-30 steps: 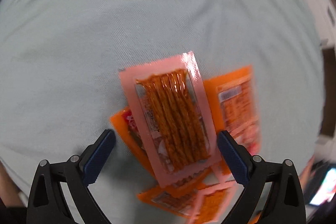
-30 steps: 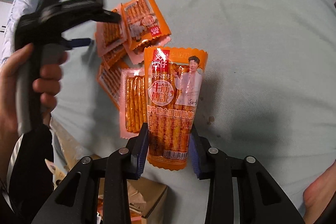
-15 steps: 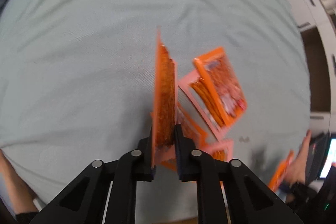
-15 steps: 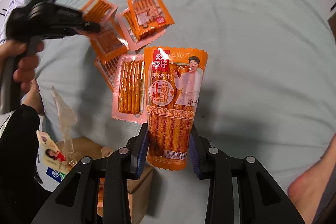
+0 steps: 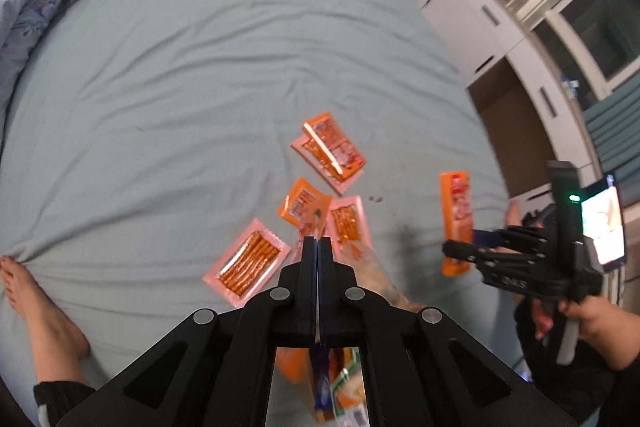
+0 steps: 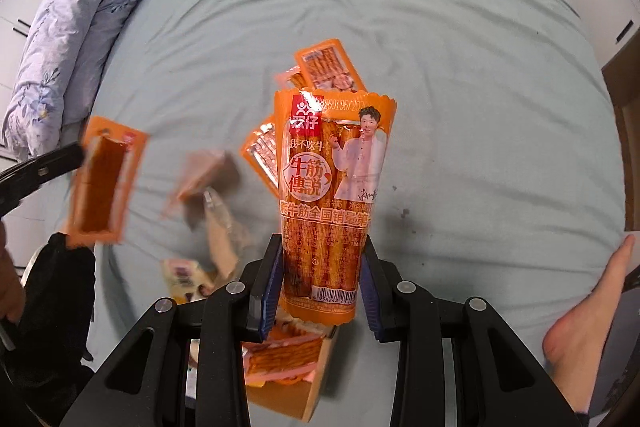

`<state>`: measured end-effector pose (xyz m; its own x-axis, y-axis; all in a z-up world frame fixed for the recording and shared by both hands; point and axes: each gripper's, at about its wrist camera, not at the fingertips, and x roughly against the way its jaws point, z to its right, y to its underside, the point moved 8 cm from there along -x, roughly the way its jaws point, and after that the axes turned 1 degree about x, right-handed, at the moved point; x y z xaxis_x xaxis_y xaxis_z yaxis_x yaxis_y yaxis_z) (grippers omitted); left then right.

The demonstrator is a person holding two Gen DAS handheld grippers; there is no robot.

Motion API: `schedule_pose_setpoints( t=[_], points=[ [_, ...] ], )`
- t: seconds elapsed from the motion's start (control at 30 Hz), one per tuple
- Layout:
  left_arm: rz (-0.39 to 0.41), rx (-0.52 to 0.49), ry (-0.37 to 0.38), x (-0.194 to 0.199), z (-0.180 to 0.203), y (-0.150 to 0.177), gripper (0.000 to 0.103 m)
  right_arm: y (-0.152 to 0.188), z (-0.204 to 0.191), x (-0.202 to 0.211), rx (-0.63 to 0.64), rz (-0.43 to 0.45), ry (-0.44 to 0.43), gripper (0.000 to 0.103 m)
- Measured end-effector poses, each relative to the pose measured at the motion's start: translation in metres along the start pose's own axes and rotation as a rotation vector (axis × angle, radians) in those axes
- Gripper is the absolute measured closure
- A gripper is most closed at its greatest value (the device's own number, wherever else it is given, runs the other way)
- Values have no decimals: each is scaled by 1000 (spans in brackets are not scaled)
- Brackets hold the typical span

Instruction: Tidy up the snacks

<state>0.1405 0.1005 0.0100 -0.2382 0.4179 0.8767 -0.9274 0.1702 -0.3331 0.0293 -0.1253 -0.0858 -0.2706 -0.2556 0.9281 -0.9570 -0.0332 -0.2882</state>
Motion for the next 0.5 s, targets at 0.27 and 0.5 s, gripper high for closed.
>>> schedule_pose_setpoints(
  t=[0.27,0.5],
  points=[
    [40,-114,27,48,44,17,103,26,-20,38,28,-5,8,70],
    [-24,-79,44,33,48,31,103,49,-40,64,-1,-46,-91,70]
  ],
)
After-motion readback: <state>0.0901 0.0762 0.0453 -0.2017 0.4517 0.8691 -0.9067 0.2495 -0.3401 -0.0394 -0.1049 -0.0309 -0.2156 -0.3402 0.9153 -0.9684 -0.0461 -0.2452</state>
